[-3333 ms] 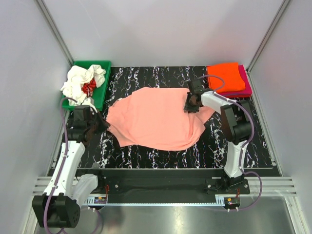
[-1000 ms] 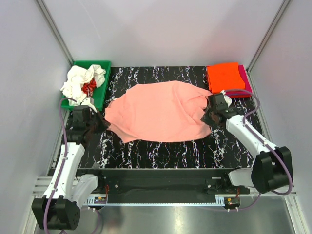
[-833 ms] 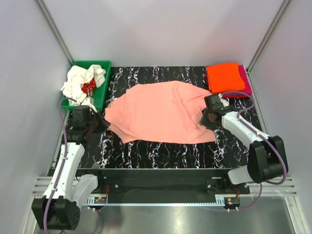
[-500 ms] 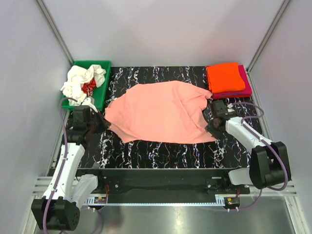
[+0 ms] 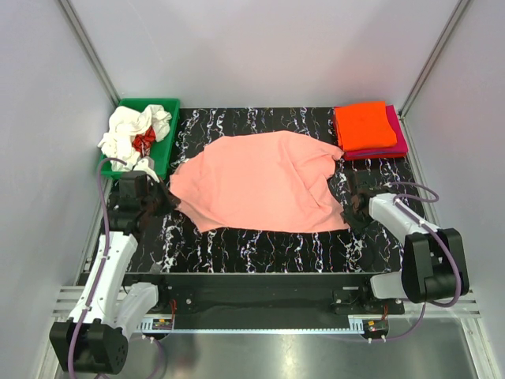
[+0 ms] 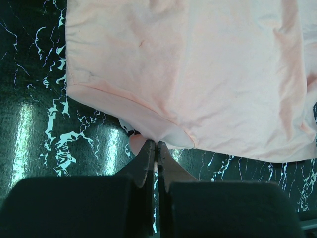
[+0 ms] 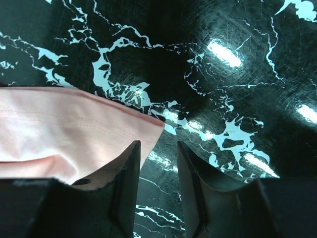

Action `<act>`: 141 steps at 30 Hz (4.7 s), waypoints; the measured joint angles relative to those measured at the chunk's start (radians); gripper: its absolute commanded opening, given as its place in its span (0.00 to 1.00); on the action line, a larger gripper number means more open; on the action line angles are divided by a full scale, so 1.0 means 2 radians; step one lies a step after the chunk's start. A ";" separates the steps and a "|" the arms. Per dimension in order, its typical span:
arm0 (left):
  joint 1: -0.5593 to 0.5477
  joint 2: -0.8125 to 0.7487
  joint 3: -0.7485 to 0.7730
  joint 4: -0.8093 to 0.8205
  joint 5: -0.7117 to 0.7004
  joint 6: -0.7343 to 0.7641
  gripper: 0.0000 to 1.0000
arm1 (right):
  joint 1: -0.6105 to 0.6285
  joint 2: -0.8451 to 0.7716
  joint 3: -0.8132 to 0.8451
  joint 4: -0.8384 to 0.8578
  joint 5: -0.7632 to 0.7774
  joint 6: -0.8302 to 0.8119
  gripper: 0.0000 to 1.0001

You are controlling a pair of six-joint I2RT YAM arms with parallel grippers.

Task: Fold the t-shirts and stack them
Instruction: Flatten the tshirt out, then fold the tshirt

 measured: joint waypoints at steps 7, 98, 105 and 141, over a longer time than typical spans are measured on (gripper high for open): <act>-0.001 -0.001 0.000 0.000 0.000 0.000 0.00 | 0.000 0.010 -0.021 0.029 0.001 0.013 0.43; 0.006 -0.126 -0.029 0.017 0.014 -0.123 0.00 | -0.019 -0.231 0.053 0.048 -0.083 -0.271 0.00; 0.006 -0.122 -0.137 0.013 0.003 -0.182 0.00 | -0.019 -0.249 -0.057 0.017 -0.080 -0.176 0.00; 0.006 -0.195 -0.099 -0.065 -0.098 -0.173 0.00 | -0.019 -0.392 -0.118 -0.073 -0.015 -0.005 0.00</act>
